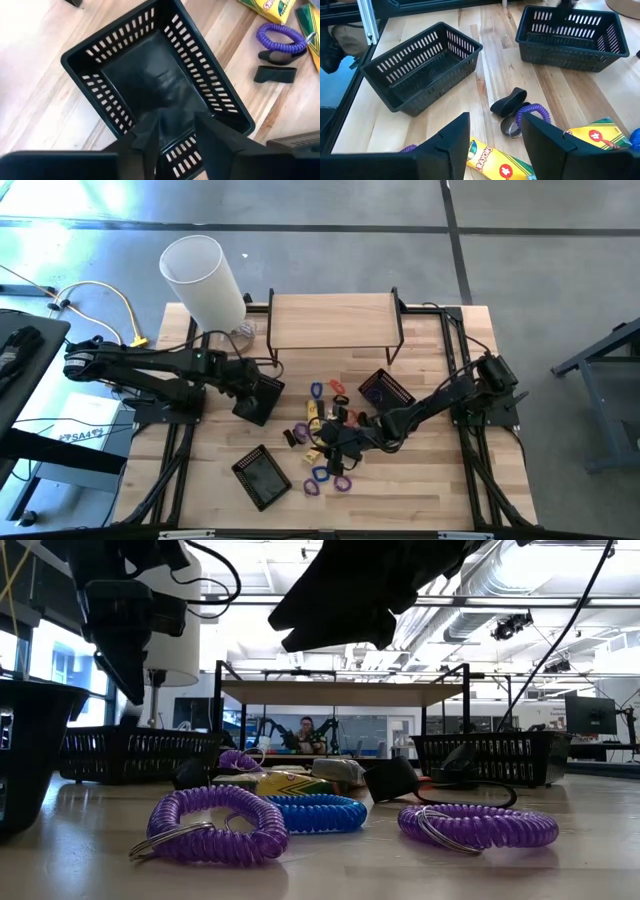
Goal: Pick & Place Office Desk Supplies
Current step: Put the black rubber band into the top left black bin
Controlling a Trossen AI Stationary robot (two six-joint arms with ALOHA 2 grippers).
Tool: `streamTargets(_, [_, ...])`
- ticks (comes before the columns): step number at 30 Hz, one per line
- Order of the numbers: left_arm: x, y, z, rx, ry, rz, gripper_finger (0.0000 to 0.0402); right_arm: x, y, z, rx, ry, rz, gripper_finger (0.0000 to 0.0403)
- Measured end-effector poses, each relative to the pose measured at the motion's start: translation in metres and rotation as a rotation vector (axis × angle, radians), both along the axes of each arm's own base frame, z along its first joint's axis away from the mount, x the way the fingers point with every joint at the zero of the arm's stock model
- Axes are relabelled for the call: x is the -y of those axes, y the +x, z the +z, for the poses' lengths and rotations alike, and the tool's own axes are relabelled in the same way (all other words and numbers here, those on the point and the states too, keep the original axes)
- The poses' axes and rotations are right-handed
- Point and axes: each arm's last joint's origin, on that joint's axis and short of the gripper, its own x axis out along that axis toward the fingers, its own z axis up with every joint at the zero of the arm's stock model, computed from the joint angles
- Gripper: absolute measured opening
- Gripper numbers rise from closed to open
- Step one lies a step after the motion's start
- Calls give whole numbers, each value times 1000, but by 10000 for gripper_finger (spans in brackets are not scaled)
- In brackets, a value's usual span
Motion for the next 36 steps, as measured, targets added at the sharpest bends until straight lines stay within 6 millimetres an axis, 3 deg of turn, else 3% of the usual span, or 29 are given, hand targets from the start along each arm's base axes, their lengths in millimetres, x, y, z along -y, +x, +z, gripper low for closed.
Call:
streamTargets(8, [-2, 1, 3, 17, 40, -3, 160, -2, -1, -1, -11, -9, 10, 164])
streamTargets(12, [-3, 1, 20, 89, 51, -7, 160, 0, -10, -3, -118, -20, 39, 164])
streamTargets(16, [0, 1, 38, 217, 76, -53, 161, 3, -17, -2, -223, 92, 74, 164])
streamTargets(22, [20, 5, 50, 364, 107, -212, 161, 7, -31, -14, -457, 268, 7, 164])
streamTargets(29, [49, 12, 42, 397, 145, -333, 161, 14, -46, -22, -674, 385, -147, 164])
streamTargets(36, [76, 21, 36, 423, 188, -408, 161, 5, -61, -26, -789, 400, -243, 164])
